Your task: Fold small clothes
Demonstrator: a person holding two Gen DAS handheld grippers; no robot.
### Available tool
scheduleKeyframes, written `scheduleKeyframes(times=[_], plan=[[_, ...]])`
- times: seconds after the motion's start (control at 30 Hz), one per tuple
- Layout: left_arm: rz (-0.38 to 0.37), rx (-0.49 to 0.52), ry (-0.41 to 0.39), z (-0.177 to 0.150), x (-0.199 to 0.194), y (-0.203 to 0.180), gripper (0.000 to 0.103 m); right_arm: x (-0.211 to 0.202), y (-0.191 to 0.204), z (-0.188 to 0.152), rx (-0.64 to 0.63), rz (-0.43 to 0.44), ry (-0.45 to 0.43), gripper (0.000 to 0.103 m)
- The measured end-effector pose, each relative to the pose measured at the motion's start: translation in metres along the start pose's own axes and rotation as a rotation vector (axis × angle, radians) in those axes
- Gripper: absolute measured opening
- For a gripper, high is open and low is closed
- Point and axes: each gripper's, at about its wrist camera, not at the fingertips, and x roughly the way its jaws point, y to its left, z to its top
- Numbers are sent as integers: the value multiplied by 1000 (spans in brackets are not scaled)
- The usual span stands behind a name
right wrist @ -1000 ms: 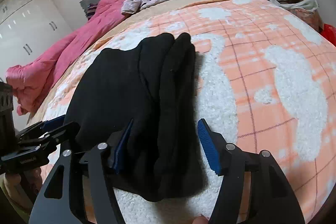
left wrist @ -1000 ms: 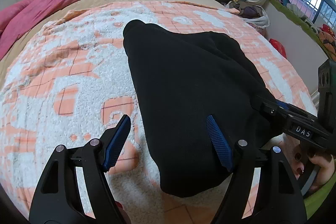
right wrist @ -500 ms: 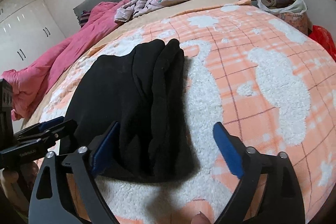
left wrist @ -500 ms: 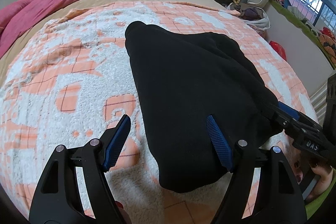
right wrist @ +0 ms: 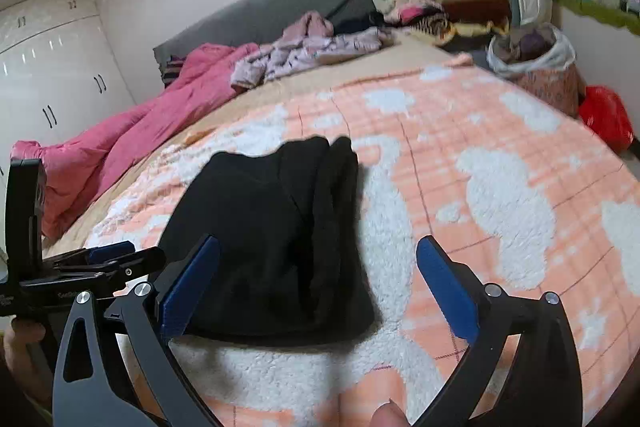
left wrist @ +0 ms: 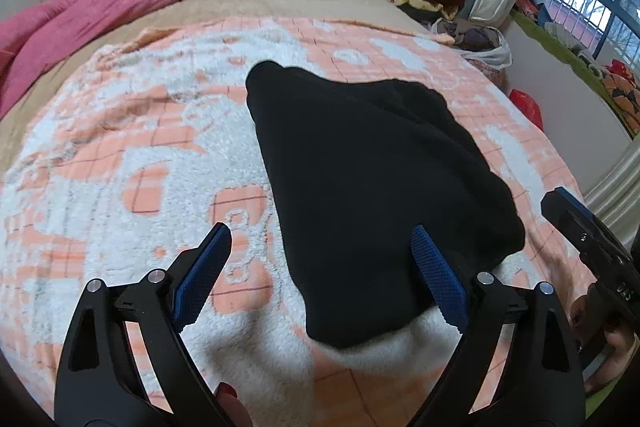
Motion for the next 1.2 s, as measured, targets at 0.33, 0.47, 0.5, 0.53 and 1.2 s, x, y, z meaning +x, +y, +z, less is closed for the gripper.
scheduleKeyframes(times=[0.33, 0.47, 0.5, 0.53, 1.2], plan=[[25, -10, -90, -11, -47, 10, 93, -49, 24, -5, -84, -84, -163, 98], [68, 7, -125, -23, -66, 13, 93, -62, 33, -12, -61, -65, -163, 98], [72, 6, -132, -26, -70, 15, 93, -67, 36, -15, -70, -70, -165, 98], [71, 6, -136, -28, -73, 15, 93, -69, 39, -17, -80, -76, -167, 98], [80, -3, -86, -104, -93, 36, 93, -91, 66, -73, -157, -102, -66, 98]])
